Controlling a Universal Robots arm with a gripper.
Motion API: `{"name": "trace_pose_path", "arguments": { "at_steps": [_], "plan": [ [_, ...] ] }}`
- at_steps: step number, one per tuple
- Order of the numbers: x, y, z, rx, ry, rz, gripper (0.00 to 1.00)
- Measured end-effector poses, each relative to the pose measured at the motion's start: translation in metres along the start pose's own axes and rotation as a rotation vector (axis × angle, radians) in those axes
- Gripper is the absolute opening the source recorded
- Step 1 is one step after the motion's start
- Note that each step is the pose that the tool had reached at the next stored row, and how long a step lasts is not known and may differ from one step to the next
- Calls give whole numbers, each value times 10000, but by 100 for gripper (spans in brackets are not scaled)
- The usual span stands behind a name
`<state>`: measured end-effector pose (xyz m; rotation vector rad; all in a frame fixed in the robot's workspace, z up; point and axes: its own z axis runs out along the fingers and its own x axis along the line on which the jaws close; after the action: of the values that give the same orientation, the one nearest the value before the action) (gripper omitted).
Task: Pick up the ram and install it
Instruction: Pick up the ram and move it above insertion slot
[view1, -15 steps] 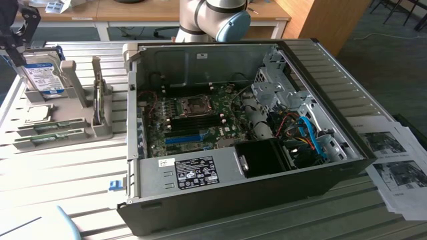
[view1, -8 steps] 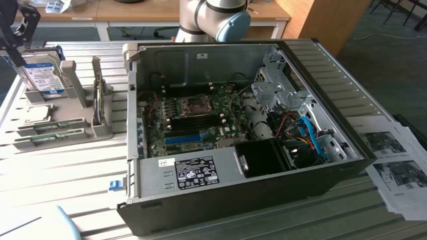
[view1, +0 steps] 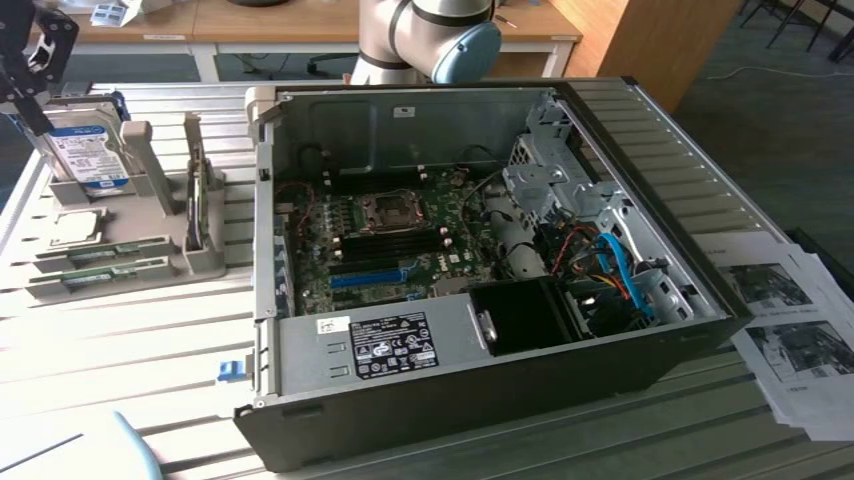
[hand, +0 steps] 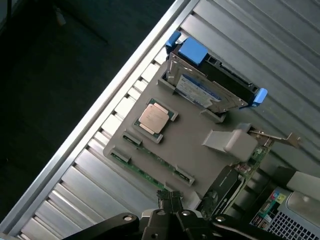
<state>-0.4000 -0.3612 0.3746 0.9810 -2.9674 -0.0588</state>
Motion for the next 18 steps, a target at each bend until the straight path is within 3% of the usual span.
{"name": "trace_pose_path", "arguments": {
  "at_steps": [18],
  "plan": [
    [0, -1, 18, 10, 131, -3217, 9]
  ]
}}
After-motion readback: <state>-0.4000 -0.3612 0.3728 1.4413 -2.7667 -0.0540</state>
